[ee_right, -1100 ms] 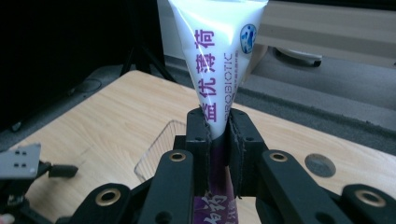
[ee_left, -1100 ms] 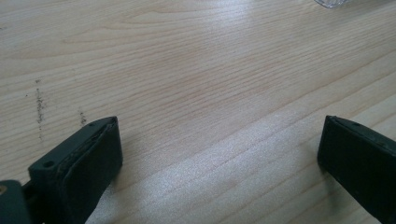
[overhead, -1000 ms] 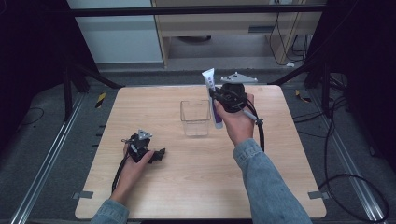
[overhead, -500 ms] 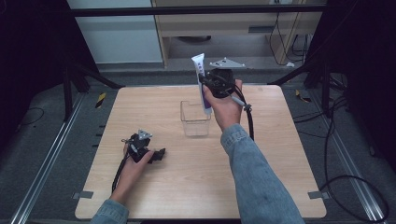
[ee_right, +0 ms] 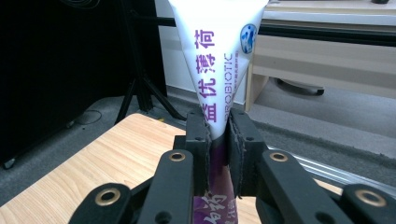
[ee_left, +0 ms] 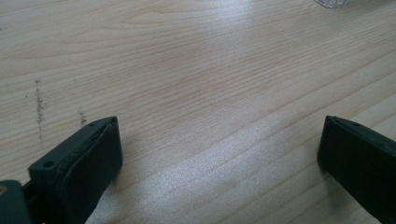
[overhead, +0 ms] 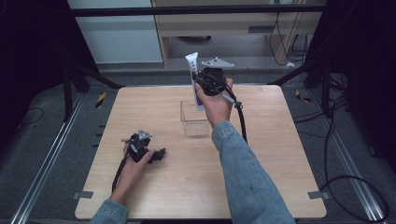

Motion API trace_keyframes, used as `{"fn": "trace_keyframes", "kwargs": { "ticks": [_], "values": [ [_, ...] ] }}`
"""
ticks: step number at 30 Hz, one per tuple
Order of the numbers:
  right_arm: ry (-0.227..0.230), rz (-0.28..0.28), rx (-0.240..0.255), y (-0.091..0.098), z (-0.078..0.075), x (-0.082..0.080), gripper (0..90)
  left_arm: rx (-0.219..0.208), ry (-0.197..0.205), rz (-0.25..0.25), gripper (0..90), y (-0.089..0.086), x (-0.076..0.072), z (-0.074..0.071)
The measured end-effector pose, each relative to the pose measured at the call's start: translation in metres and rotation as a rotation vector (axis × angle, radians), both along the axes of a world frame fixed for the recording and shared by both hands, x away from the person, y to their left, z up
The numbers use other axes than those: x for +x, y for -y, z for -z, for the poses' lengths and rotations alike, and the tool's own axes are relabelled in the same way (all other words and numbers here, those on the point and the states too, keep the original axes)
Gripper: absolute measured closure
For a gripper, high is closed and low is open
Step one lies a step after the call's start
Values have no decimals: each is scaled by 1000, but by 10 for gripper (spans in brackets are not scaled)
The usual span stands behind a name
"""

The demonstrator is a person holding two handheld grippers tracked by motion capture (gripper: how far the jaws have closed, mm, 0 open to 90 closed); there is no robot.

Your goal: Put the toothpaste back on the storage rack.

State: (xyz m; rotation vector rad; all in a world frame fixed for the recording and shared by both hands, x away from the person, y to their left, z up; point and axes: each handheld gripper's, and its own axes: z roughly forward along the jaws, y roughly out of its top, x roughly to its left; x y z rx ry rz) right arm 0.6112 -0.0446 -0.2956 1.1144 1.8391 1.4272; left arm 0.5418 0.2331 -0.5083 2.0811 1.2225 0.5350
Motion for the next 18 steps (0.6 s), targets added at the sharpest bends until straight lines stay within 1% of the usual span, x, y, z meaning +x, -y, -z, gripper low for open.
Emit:
{"fn": "trace_keyframes", "kwargs": {
  "ticks": [14,18],
  "values": [
    [10,-22,-22,-15,11,3,796,0,0,0,0,0,0,0],
    [6,-23,-19,-18,13,4,796,-1,0,0,0,0,0,0]
  ]
}}
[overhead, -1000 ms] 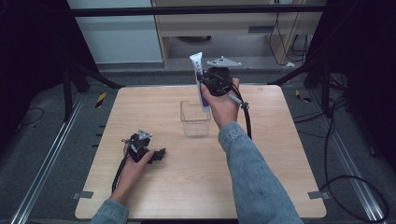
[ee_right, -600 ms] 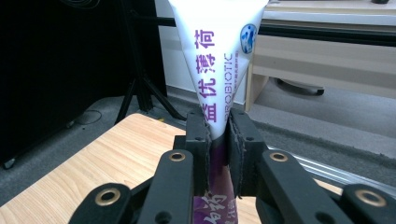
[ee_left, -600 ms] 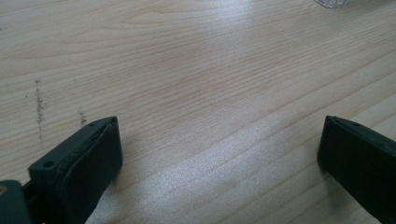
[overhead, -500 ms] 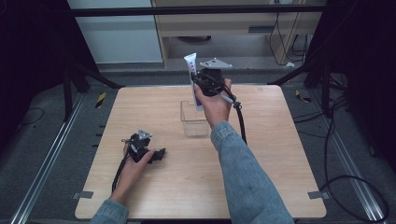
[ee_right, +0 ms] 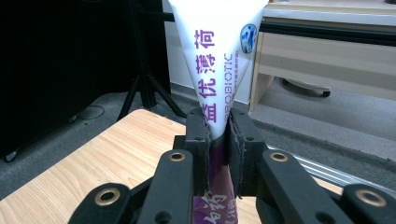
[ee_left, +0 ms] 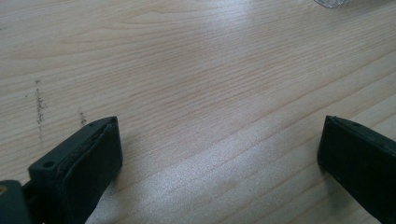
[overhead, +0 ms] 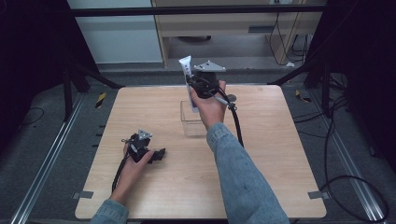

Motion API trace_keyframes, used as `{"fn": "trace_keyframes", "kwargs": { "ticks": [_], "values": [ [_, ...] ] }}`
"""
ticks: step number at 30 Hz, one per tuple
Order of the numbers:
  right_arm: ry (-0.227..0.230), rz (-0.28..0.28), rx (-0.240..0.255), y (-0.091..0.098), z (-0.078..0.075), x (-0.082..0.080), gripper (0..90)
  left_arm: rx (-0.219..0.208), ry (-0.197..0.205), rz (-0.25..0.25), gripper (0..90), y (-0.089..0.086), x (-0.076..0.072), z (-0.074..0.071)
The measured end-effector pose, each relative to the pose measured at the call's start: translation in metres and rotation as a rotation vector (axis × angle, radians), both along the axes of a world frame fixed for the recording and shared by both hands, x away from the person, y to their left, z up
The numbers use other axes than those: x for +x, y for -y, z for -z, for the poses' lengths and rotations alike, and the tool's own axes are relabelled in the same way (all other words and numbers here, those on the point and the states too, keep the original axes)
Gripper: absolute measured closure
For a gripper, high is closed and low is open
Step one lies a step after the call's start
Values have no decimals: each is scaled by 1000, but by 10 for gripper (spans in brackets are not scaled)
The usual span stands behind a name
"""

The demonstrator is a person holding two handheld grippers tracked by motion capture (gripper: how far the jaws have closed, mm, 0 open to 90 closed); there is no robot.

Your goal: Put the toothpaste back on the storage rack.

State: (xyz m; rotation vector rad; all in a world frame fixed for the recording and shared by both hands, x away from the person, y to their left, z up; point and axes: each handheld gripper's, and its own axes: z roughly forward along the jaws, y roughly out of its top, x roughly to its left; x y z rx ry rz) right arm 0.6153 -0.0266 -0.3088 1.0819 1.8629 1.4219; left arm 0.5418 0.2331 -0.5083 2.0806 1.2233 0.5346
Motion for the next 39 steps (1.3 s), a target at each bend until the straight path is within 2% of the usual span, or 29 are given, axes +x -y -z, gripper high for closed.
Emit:
{"fn": "trace_keyframes", "kwargs": {
  "ticks": [13,19,30,39],
  "values": [
    [-7,-5,-3,-6,9,2,795,0,0,2,0,0,0,0],
    [-11,-4,-22,-7,15,3,795,0,0,2,0,0,0,0],
    [-38,-10,-46,-12,39,3,795,-1,-1,1,0,0,0,0],
    [-45,0,-58,-9,48,5,795,-1,-1,1,0,0,0,0]
  ]
}}
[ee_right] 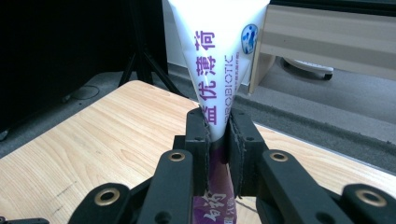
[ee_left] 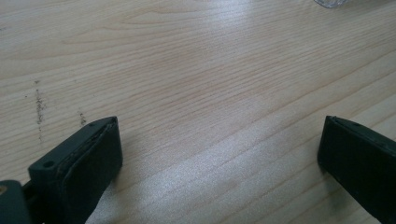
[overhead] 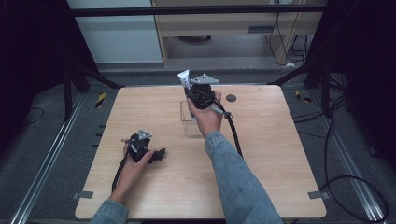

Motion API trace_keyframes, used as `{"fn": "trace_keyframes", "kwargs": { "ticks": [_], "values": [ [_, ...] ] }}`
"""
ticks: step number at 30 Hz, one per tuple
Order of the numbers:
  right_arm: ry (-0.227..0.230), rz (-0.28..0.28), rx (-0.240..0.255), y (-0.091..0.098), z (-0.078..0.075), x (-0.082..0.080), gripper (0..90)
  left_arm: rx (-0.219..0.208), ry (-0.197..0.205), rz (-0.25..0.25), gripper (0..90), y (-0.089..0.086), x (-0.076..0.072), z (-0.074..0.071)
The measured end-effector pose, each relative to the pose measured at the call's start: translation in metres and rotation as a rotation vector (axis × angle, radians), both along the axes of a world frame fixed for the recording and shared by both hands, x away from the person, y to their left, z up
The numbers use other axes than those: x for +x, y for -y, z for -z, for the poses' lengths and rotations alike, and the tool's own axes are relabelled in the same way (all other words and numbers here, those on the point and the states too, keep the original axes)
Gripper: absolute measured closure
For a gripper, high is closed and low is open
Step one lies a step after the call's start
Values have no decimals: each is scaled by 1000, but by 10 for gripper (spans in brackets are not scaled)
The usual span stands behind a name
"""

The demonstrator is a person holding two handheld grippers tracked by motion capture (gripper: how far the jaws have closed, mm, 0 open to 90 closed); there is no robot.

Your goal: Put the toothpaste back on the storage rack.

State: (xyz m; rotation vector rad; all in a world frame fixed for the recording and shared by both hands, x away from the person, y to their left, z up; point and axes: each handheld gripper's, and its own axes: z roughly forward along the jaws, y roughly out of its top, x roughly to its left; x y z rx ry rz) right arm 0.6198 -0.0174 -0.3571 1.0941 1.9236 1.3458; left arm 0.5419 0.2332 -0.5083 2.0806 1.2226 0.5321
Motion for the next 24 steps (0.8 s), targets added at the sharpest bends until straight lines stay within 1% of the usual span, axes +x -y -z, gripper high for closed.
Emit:
{"fn": "trace_keyframes", "kwargs": {
  "ticks": [9,15,18,21,24],
  "values": [
    [-7,10,-9,2,11,0,795,3,-1,2,0,0,0,0],
    [-22,17,-6,3,19,1,794,2,-1,2,0,0,0,0],
    [-32,14,-18,1,25,1,795,2,-1,2,0,0,0,0],
    [-40,14,-14,1,29,1,796,0,0,1,0,0,0,0],
    [-47,14,-26,2,33,1,797,2,-1,3,0,0,0,0]
  ]
}}
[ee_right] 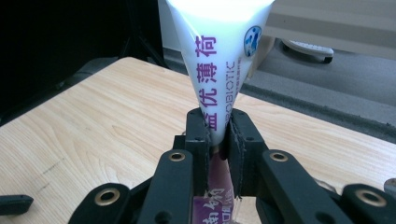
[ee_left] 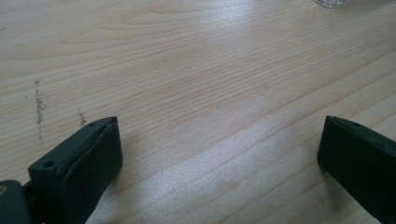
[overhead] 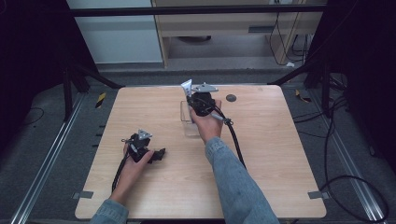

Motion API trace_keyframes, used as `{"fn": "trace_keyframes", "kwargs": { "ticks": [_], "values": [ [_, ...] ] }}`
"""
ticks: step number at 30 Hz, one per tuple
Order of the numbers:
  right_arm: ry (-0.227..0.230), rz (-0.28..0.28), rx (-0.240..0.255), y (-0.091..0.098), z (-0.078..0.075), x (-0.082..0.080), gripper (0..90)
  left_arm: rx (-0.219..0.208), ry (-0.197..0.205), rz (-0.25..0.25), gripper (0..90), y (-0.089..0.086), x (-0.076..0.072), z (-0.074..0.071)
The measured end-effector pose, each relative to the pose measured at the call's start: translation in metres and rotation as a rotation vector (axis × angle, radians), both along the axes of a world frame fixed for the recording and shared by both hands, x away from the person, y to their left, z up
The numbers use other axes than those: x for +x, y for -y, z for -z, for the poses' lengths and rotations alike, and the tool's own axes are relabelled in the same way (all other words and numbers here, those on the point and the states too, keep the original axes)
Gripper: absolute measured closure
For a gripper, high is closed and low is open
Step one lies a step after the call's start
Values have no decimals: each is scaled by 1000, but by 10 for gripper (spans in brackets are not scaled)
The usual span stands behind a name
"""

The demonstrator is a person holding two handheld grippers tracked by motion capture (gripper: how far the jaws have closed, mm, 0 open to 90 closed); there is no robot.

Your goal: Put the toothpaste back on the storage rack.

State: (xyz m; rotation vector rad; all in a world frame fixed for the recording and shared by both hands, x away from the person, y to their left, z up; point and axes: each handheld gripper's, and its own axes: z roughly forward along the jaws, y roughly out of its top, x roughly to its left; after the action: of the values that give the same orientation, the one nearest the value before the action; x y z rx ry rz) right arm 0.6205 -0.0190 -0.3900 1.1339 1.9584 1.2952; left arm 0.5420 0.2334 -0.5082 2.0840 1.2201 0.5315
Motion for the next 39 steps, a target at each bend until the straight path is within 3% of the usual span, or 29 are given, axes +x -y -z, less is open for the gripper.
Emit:
{"fn": "trace_keyframes", "kwargs": {
  "ticks": [16,39],
  "values": [
    [-38,-6,-24,3,12,-4,801,-1,1,-1,0,0,0,0],
    [-72,-29,-38,3,16,-4,801,-2,1,-2,0,0,0,0]
  ]
}}
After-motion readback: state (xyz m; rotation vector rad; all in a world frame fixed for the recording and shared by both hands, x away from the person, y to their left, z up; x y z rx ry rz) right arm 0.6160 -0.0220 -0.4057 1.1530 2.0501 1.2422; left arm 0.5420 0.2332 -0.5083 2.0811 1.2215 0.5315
